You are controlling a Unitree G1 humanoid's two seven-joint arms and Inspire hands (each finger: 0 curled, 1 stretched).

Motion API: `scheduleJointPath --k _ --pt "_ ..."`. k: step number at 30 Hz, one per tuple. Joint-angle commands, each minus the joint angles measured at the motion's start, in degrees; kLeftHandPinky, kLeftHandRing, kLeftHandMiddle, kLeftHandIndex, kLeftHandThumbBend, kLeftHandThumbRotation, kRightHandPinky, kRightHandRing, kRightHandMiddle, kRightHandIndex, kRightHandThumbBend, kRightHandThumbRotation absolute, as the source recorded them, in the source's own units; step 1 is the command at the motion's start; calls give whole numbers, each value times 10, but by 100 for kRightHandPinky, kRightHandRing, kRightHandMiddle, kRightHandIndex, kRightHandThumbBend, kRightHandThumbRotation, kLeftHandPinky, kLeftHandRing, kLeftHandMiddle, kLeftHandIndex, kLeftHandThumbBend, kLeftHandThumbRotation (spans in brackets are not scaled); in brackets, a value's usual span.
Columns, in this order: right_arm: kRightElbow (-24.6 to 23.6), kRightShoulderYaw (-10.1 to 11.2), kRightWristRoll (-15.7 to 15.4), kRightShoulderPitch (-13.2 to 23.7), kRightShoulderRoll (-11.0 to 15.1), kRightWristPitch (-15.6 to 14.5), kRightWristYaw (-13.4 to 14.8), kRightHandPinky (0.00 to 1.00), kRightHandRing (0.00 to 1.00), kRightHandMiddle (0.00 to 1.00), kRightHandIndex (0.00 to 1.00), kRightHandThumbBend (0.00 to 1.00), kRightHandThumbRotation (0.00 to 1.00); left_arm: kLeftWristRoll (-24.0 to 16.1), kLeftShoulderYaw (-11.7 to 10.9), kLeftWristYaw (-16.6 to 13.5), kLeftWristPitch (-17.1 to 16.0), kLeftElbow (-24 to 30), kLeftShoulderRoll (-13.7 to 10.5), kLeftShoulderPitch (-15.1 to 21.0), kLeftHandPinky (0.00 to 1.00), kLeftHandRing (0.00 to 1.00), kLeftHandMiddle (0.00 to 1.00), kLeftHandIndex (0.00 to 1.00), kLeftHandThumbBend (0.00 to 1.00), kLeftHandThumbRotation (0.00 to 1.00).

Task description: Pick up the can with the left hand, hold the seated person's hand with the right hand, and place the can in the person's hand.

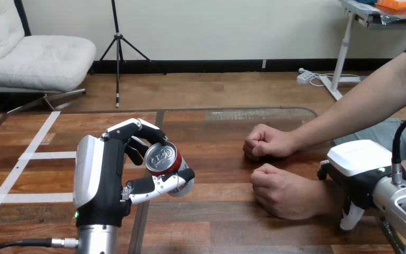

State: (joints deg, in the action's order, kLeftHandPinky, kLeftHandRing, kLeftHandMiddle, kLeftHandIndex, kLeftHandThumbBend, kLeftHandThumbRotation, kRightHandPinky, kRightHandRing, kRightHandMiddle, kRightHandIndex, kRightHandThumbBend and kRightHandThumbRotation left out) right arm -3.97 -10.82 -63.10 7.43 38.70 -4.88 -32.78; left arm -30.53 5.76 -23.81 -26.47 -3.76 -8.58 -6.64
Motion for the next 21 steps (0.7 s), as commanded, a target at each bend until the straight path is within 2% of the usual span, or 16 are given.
scheduleJointPath --k 1,9,21 --pt "13 -6 -9 46 20 -5 3 83 84 82 79 83 10 4 -6 -6 -17 28 1 27 30 36 41 42 77 0" --pt "30 -14 -18 53 20 -7 2 84 84 82 79 82 11 5 -6 -6 -15 28 2 27 29 36 41 42 76 0" --pt "63 -22 -33 63 20 -8 20 85 83 81 78 79 7 4 -8 -10 -17 24 1 28 29 35 41 42 76 0"
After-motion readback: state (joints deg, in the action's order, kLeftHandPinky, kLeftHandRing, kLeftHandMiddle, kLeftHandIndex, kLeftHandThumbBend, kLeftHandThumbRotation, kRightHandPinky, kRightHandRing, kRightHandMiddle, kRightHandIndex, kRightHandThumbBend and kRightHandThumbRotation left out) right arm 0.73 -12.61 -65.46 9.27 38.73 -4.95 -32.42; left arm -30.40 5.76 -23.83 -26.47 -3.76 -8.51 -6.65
